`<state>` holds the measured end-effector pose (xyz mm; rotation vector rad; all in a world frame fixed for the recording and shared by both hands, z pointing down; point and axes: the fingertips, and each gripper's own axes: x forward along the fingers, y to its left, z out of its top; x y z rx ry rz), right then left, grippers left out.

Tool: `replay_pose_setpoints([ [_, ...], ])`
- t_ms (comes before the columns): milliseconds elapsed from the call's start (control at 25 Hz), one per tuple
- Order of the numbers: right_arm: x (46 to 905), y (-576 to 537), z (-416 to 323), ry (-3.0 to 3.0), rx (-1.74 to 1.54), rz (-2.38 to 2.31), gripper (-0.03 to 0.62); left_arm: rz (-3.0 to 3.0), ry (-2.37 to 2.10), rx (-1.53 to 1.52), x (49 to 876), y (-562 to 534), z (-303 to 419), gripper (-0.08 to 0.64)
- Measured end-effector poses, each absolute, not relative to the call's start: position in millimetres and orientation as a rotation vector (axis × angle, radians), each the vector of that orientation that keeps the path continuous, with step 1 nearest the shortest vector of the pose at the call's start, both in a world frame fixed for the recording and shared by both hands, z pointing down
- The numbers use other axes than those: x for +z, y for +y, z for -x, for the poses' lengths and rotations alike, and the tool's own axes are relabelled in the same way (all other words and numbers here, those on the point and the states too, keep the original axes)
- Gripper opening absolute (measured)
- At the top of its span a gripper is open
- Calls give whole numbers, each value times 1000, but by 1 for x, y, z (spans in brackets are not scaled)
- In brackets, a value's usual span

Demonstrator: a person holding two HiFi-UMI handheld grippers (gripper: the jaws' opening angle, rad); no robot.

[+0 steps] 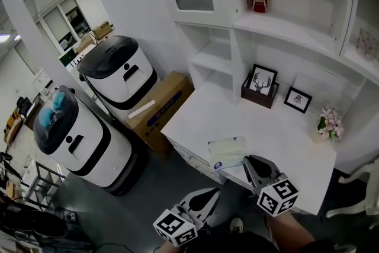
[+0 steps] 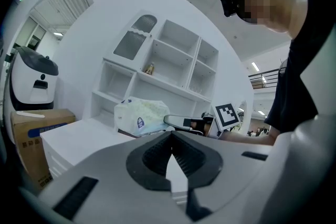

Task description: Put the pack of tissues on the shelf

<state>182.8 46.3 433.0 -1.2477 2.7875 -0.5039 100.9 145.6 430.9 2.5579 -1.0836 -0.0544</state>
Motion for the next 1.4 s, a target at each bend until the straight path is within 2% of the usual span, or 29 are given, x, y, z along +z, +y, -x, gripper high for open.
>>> replay_pose_setpoints([
  [1400, 432, 21, -60, 2660, -534, 1447, 9, -2622, -927, -53, 429, 113, 48, 5],
])
